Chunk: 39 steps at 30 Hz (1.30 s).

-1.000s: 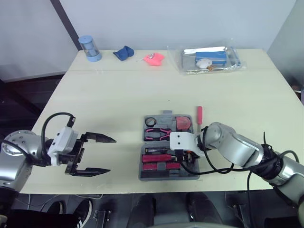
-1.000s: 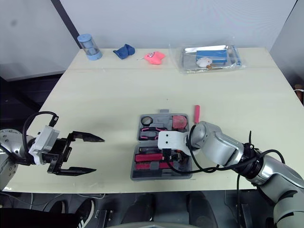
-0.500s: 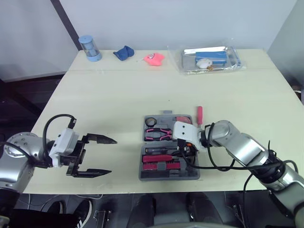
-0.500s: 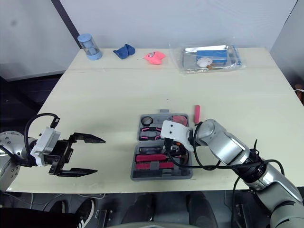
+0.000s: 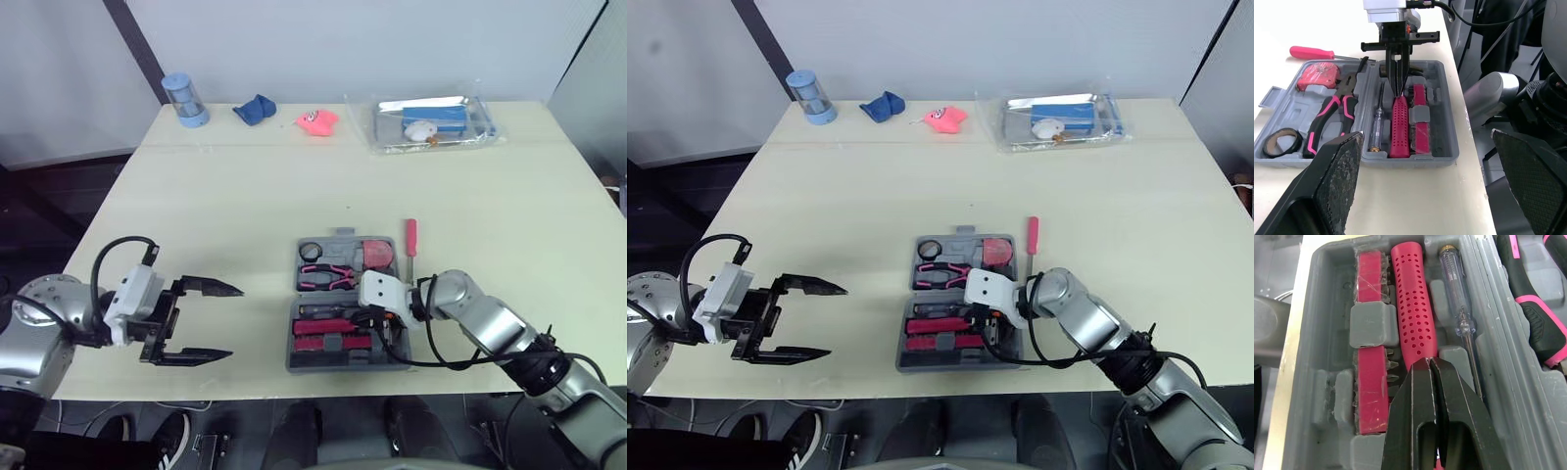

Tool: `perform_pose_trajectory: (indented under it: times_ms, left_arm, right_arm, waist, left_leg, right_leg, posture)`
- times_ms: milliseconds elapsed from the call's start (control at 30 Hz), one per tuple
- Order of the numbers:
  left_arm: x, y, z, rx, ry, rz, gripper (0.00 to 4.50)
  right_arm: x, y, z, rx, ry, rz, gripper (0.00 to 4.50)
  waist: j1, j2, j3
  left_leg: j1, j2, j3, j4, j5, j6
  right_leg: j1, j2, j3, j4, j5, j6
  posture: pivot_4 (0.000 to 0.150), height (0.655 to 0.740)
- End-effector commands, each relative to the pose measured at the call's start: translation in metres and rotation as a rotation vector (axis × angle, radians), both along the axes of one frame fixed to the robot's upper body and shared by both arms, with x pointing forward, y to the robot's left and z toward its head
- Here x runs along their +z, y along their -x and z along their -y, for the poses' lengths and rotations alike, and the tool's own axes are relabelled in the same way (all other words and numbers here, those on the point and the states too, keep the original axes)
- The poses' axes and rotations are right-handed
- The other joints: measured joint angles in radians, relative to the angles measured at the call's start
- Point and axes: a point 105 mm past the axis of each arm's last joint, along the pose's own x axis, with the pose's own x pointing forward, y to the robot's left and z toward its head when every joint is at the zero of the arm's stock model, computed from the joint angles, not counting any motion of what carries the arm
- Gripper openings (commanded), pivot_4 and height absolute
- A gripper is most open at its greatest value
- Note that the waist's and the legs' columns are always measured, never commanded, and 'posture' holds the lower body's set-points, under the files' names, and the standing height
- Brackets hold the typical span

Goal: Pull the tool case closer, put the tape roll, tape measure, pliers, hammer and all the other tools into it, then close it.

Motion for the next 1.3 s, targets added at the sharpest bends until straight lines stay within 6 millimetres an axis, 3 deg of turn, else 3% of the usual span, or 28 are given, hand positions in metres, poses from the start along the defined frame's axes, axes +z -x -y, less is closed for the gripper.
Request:
perform_pose_trajectory:
  times_ms: [33, 233, 433, 567, 733, 867, 933, 1033, 1233, 1267, 1300]
  left_arm:
    - [0.005, 0.004, 0.0, -0.044, -0.006, 0.01, 4.5]
    - [0.006, 0.003, 0.001, -0.016, 0.037, 0.006, 4.5]
    - [0.013, -0.005, 0.002, 0.117, 0.161, 0.0, 4.5]
    - [0.012, -0.015, -0.005, 0.264, 0.236, 0.0, 4.5]
    - [0.005, -0.029, -0.023, 0.498, 0.333, 0.024, 4.5]
    - [-0.01, -0.03, -0.043, 0.692, 0.386, 0.025, 4.5]
    - [-0.019, -0.027, -0.049, 0.755, 0.391, 0.02, 4.5]
    - [-0.034, -0.021, -0.059, 0.852, 0.386, 0.011, 4.5]
    - [-0.055, -0.007, -0.076, 0.994, 0.381, -0.008, 4.5]
    - [-0.057, -0.005, -0.077, 1.005, 0.378, -0.006, 4.5]
    - [-0.058, -0.003, -0.078, 1.014, 0.379, -0.007, 4.5]
  right_arm:
    - [-0.011, 0.002, 0.0, 0.001, 0.022, -0.003, 0.04]
    - [0.022, -0.001, 0.0, -0.049, -0.144, 0.021, 0.04]
    - [0.065, -0.016, 0.031, -0.238, -0.394, 0.1, 0.04]
    - [0.072, -0.023, 0.075, -0.421, -0.491, 0.183, 0.04]
    - [0.07, -0.014, 0.132, -0.643, -0.565, 0.249, 0.04]
    - [0.048, 0.013, 0.184, -0.864, -0.543, 0.248, 0.04]
    - [0.041, 0.026, 0.201, -0.944, -0.547, 0.24, 0.04]
    - [0.026, 0.049, 0.227, -1.069, -0.527, 0.242, 0.8]
    - [0.0, 0.085, 0.261, -1.258, -0.495, 0.221, 3.89]
    - [-0.002, 0.088, 0.265, -1.276, -0.496, 0.223, 4.31]
    - [-0.003, 0.09, 0.268, -1.295, -0.498, 0.225, 4.42]
  waist:
    - [0.0, 0.0, 0.0]
    - [0.001, -0.001, -0.001]
    - [0.004, -0.001, -0.001]
    - [0.009, -0.001, -0.001]
    - [0.009, -0.001, -0.001]
    - [0.011, -0.001, -0.001]
    - [0.009, -0.001, -0.001]
    - [0.012, -0.001, -0.001]
    - [0.015, -0.003, -0.003]
    - [0.015, -0.004, -0.003]
    - [0.015, -0.004, -0.003]
  left_leg:
    - [0.0, 0.0, 0.0, 0.0, 0.0, 0.0]
    - [0.001, 0.0, 0.0, 0.0, 0.0, 0.0]
    - [0.0, 0.0, 0.0, 0.0, 0.0, 0.0]
    - [0.0, 0.0, 0.0, 0.0, 0.0, 0.0]
    - [0.001, 0.0, 0.0, 0.0, 0.0, 0.0]
    - [0.002, 0.0, 0.001, 0.0, 0.0, 0.0]
    - [0.002, 0.0, 0.001, 0.0, 0.0, 0.0]
    - [0.005, 0.0, 0.002, 0.0, 0.0, 0.0]
    - [0.017, 0.0, 0.006, -0.003, 0.0, 0.0]
    - [0.018, 0.0, 0.007, -0.003, 0.0, 0.0]
    - [0.019, 0.0, 0.008, -0.003, 0.0, 0.0]
  right_leg:
    - [0.0, 0.0, 0.0, 0.0, 0.0, 0.0]
    - [0.0, 0.0, 0.0, 0.0, 0.0, 0.0]
    - [0.001, 0.0, 0.0, 0.0, 0.0, 0.0]
    - [0.001, 0.0, 0.0, 0.0, 0.0, 0.0]
    - [0.001, 0.0, 0.001, 0.0, 0.0, 0.0]
    - [0.002, 0.0, 0.001, 0.0, 0.0, 0.0]
    - [0.002, 0.0, 0.002, 0.0, 0.0, 0.0]
    - [0.005, 0.0, 0.003, 0.001, 0.0, 0.0]
    - [0.014, 0.0, 0.007, -0.001, 0.0, 0.0]
    - [0.016, 0.0, 0.008, -0.001, 0.0, 0.0]
    - [0.016, 0.0, 0.009, -0.001, 0.0, 0.0]
  posture:
    - [0.15, 0.74]
    - [0.15, 0.74]
    - [0.15, 0.74]
    - [0.15, 0.74]
    - [0.15, 0.74]
    - [0.15, 0.74]
    - [0.15, 0.74]
    - [0.15, 0.74]
    - [0.15, 0.74]
    - [0.15, 0.74]
    - [0.15, 0.74]
